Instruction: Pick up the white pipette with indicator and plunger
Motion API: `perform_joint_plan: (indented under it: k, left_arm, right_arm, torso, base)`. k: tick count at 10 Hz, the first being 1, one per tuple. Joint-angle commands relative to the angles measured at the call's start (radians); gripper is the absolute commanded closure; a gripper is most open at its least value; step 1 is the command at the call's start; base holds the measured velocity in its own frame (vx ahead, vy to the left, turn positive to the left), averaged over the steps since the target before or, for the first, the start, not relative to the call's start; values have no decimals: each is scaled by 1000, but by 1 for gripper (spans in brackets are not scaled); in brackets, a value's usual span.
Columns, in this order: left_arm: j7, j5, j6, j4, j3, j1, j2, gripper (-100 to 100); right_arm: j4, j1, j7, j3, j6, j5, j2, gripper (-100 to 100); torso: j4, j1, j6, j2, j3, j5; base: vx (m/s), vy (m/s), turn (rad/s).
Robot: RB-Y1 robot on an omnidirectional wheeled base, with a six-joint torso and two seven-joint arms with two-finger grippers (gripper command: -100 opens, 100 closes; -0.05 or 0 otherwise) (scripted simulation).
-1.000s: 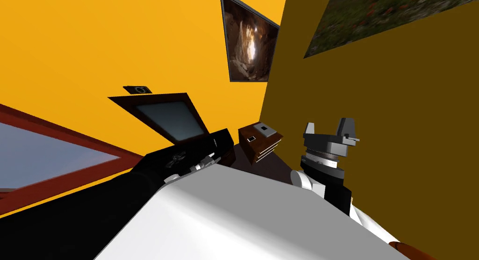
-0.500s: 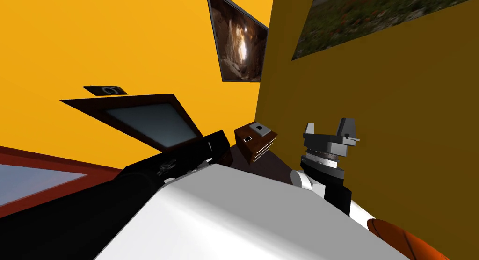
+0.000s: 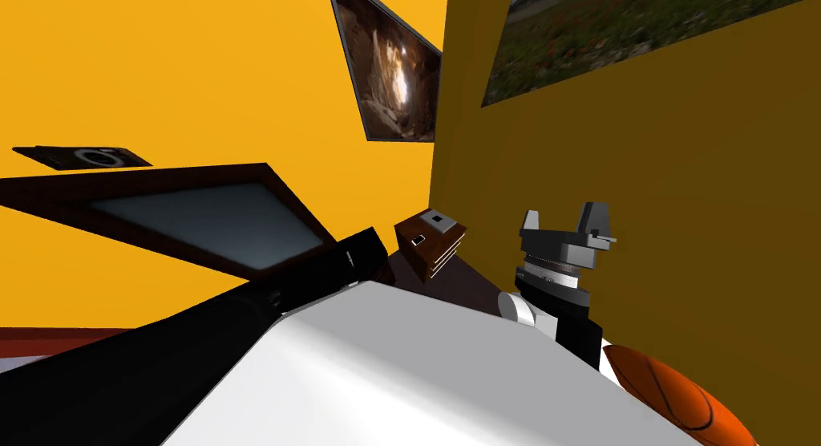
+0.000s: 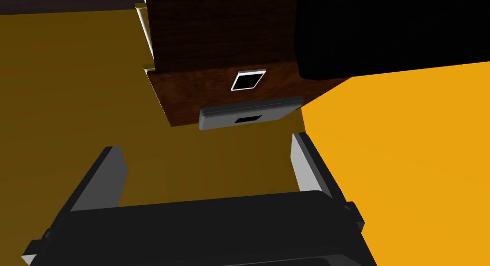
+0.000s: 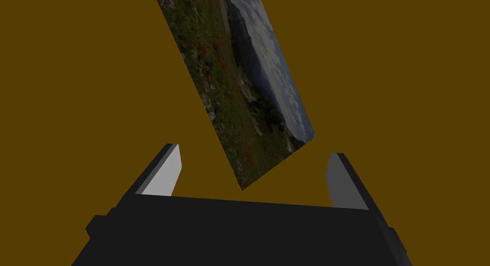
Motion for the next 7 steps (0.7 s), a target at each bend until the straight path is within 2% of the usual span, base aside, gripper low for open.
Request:
perform_joint_plan:
  k: [1,2,3,4,5,6,7]
  left_arm:
    - [-47,-50,-18,43,-1,17,42,-100]
    - [-47,-76,-18,43,-1,17,42,-100]
    - [-79,-108,-30,76,-5,23,64,-100]
    - [-79,-124,-30,76,-5,23,64,-100]
    - [-109,-165,-42,108,-10,27,86,-100]
    - [-111,-172,-42,108,-10,27,86,-100]
    - [-143,-211,-55,141,-15,29,106,-100]
  right_arm:
    - [0,0,0,0,0,0,0,0]
    - [0,0,0,0,0,0,0,0]
    - [0,0,0,0,0,0,0,0]
    - [0,0,0,0,0,0,0,0]
    - [0,0,0,0,0,0,0,0]
    - [0,0,0,0,0,0,0,0]
    - [0,0,0,0,0,0,0,0]
  torso:
    - [0,0,0,0,0,0]
    - [0,1,0,-2,-1,0]
    - [0,2,-1,-1,-1,0]
    - [0,2,0,0,0,0]
    - [0,1,-1,0,0,0]
    - [0,1,0,1,0,0]
    - [0,1,-1,1,0,0]
  base:
    - [102,19,-398]
    - [69,32,-116]
    - [52,32,-207]
    - [40,28,-128]
    - [46,25,-226]
    - [41,29,-112]
    - [51,39,-256]
